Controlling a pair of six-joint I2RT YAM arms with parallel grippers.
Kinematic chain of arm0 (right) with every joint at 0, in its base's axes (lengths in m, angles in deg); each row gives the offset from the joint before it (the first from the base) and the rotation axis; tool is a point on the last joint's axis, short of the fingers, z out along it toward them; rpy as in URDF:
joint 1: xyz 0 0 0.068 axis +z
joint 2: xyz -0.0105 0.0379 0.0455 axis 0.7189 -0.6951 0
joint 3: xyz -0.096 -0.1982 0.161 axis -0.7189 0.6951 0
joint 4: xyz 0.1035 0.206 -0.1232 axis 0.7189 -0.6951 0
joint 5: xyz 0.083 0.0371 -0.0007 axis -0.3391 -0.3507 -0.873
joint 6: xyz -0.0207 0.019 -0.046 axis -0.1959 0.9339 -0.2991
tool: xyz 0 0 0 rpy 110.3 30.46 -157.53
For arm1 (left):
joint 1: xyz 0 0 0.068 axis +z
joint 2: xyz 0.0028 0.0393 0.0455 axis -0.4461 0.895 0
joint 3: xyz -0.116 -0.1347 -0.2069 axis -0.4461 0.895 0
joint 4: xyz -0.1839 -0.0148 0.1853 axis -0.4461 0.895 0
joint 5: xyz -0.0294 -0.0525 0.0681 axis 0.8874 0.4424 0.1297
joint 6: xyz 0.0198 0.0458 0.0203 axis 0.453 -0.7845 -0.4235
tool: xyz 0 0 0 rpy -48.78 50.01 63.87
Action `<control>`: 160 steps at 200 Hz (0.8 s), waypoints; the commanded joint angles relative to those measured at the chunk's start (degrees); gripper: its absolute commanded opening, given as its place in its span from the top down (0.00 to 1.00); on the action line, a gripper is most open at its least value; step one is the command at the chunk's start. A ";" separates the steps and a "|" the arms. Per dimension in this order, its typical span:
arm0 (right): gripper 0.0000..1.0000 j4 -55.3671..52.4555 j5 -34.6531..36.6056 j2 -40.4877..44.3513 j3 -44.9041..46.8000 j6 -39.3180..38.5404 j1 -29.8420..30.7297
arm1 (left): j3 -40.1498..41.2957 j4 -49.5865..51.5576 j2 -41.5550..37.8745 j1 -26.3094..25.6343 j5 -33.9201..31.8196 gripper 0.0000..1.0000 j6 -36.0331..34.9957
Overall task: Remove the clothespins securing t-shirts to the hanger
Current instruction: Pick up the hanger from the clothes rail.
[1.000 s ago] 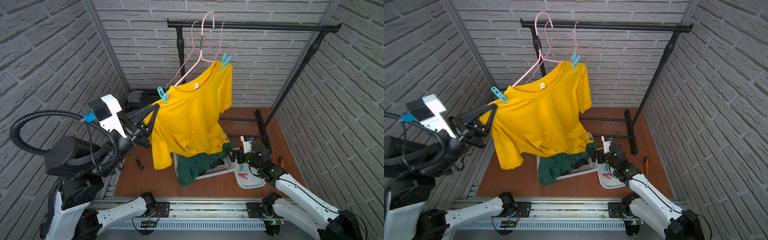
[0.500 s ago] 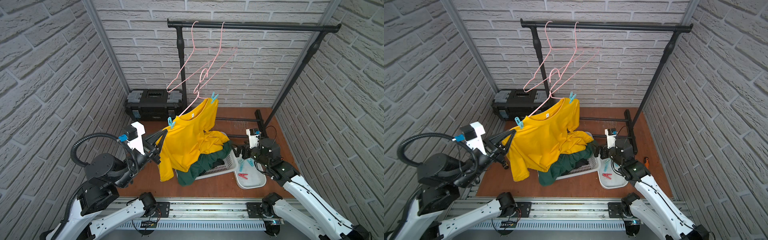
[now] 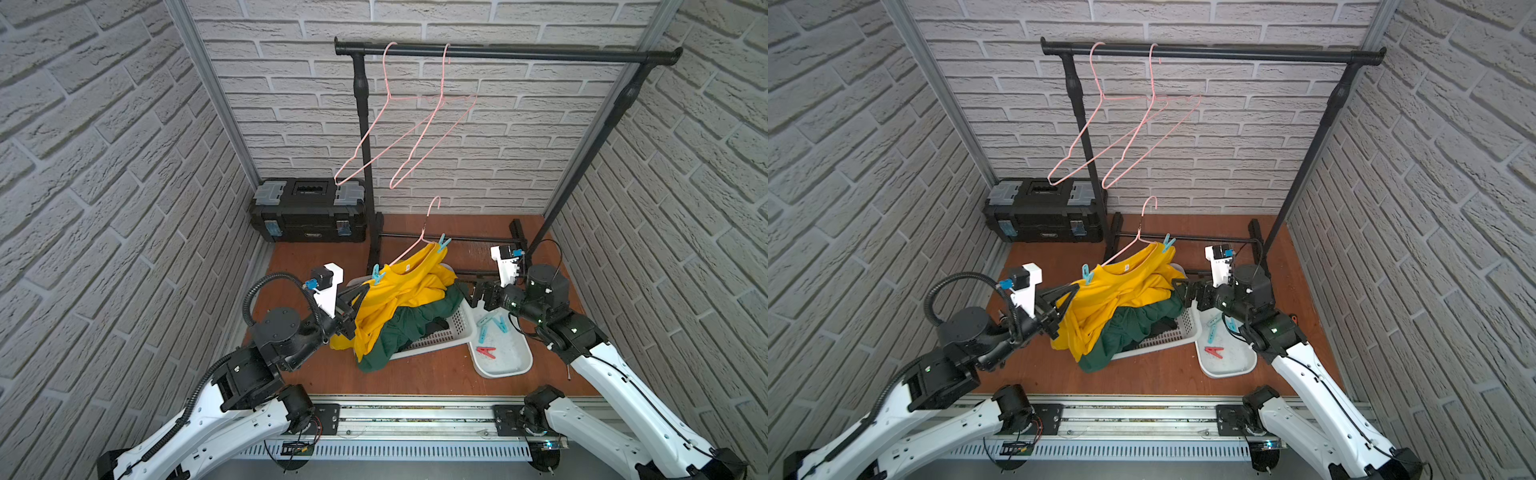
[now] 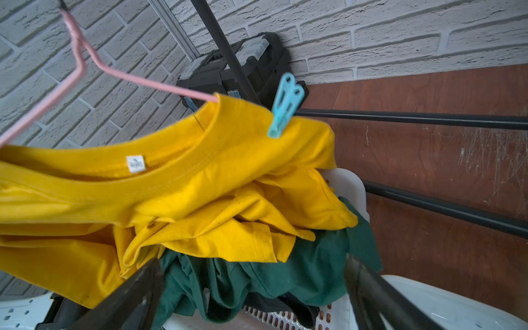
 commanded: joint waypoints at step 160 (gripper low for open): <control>0.28 22.61 -8.79 -18.04 -8.83 10.74 -0.17 | 12.91 -16.73 6.95 0.15 8.27 1.00 8.04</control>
